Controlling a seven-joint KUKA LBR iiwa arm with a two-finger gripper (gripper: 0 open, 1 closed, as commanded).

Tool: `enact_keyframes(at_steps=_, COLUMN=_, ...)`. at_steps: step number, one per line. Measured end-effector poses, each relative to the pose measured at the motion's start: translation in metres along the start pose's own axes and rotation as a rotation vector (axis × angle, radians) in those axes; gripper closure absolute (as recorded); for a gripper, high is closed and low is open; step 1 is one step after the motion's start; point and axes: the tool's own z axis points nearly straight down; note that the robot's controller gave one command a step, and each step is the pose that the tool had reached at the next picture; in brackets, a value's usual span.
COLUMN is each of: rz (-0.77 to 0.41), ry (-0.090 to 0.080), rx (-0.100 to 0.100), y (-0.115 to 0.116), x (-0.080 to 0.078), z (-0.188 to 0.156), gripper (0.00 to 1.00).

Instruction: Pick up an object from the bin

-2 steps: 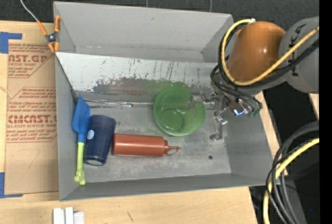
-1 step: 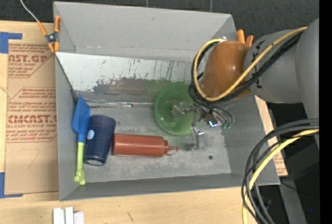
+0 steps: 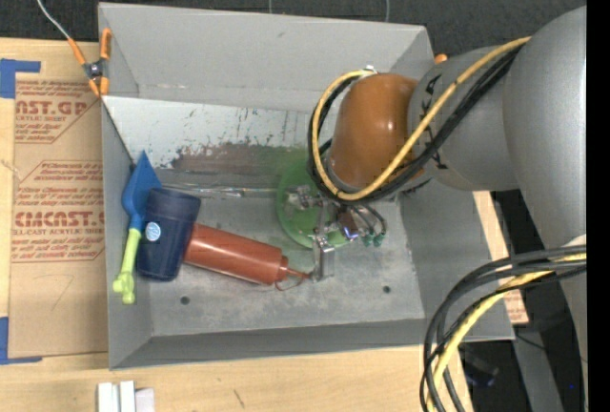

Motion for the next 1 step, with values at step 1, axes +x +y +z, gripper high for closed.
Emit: enact_keyframes(at_steps=1, rz=-0.131, ry=0.008, rx=-0.003, y=0.0175, x=0.0167, z=0.0237, gripper=0.00)
